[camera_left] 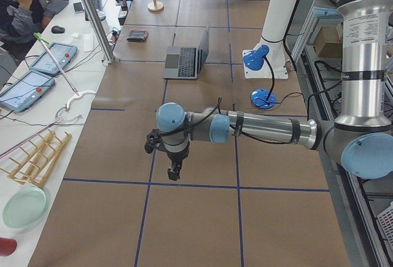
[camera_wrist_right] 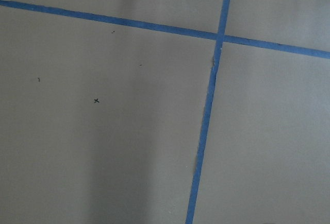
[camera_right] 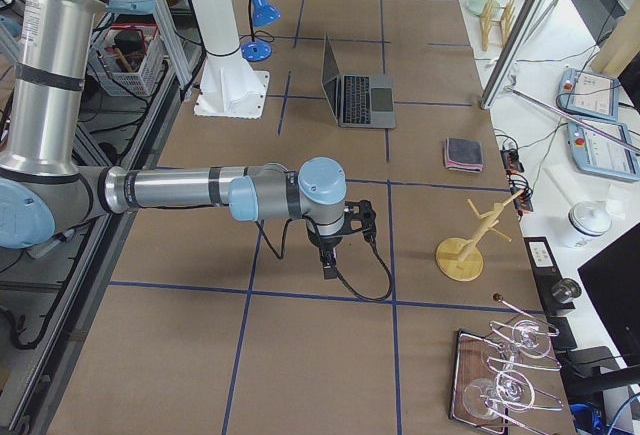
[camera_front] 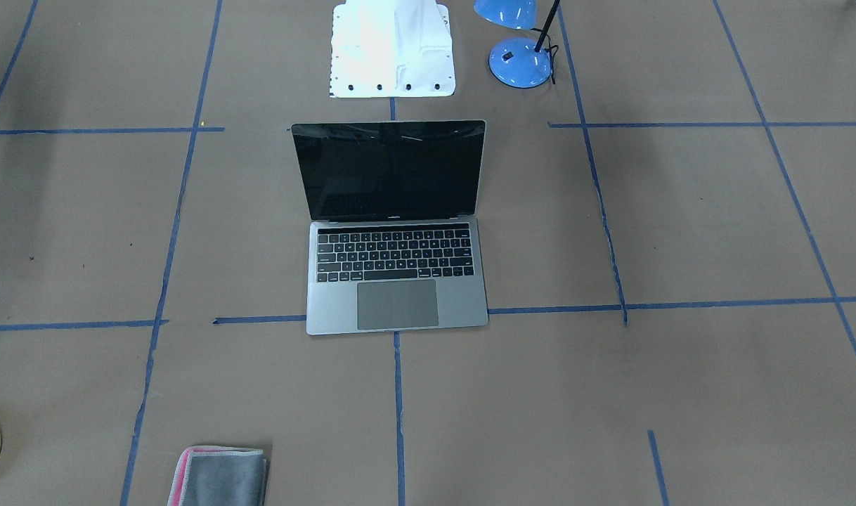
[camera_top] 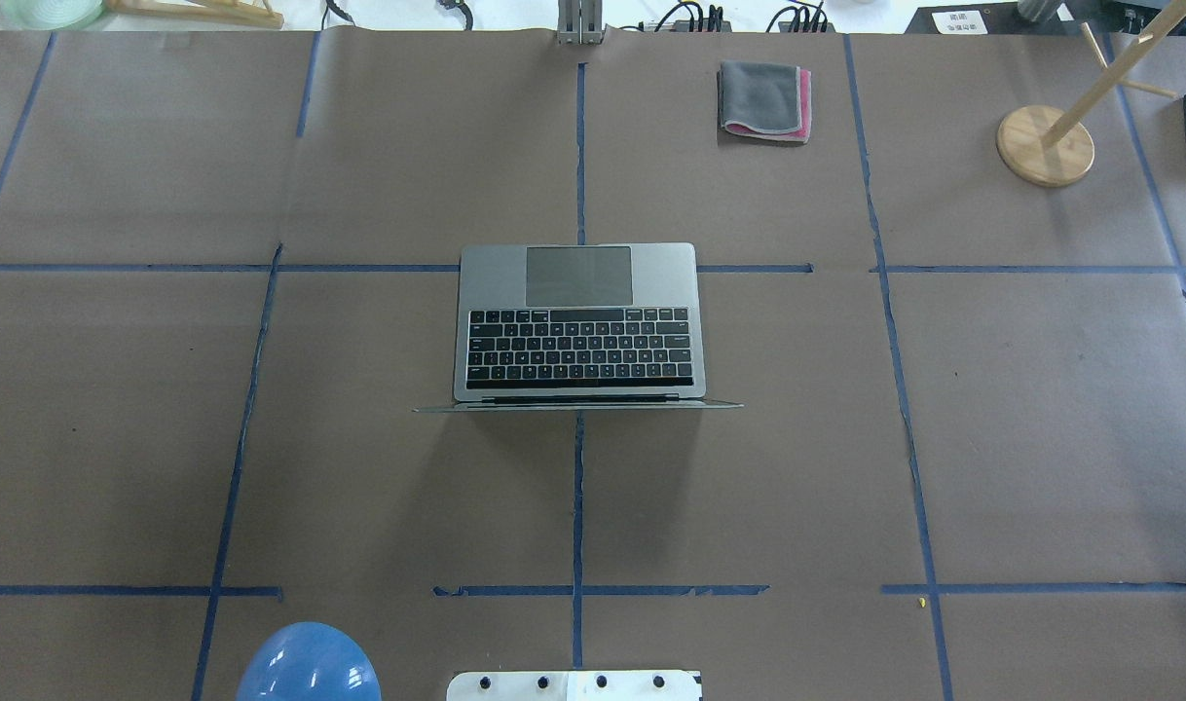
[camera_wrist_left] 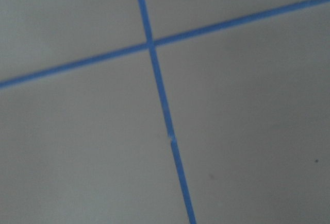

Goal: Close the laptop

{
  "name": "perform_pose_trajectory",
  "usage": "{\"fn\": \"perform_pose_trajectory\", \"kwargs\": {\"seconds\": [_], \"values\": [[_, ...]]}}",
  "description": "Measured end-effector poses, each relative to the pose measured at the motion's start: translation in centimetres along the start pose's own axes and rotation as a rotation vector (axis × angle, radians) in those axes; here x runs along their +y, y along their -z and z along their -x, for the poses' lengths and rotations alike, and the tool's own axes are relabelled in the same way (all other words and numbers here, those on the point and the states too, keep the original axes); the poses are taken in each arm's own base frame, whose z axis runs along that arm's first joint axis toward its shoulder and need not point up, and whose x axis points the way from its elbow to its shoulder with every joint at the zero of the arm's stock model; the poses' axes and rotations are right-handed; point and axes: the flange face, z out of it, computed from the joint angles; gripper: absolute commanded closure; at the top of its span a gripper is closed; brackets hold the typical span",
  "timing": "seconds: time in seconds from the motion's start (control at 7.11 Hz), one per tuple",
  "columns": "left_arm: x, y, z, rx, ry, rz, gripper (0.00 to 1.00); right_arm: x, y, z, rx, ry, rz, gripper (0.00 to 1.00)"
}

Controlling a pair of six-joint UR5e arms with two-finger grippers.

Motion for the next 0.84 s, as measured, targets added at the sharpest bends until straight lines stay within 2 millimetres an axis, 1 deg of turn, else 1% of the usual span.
{"fn": "perform_pose_trajectory", "kwargs": {"seconds": [0.14,0.28,0.42,0.56,0.7,0.84], "values": [[-0.8,0.4,-0.6,0.005,0.013,-0.022,0.01,-0.2,0.2,0.8,-0.043,0.015,-0.01,0.01],[-1.1,0.2,-1.5,0.016,0.02,-0.039,0.01,-0.4,0.3,1.8,-0.102,0.032,-0.025,0.01],[-0.8,-0.9,-2.9,0.029,-0.019,-0.06,0.01,-0.7,0.3,3.0,-0.152,0.036,-0.041,0.01],[0.1,-2.3,-4.3,0.044,-0.053,-0.093,0.01,-1.2,-0.1,4.9,-0.189,0.02,-0.061,0.01],[0.7,-3.7,-6.3,0.069,-0.032,-0.128,0.01,-1.7,-0.8,7.6,-0.223,-0.008,-0.084,0.01],[1.1,-5.6,-9.3,0.115,0.016,-0.152,0.01,-2.0,-2.0,11.6,-0.261,-0.051,-0.112,0.01]]}}
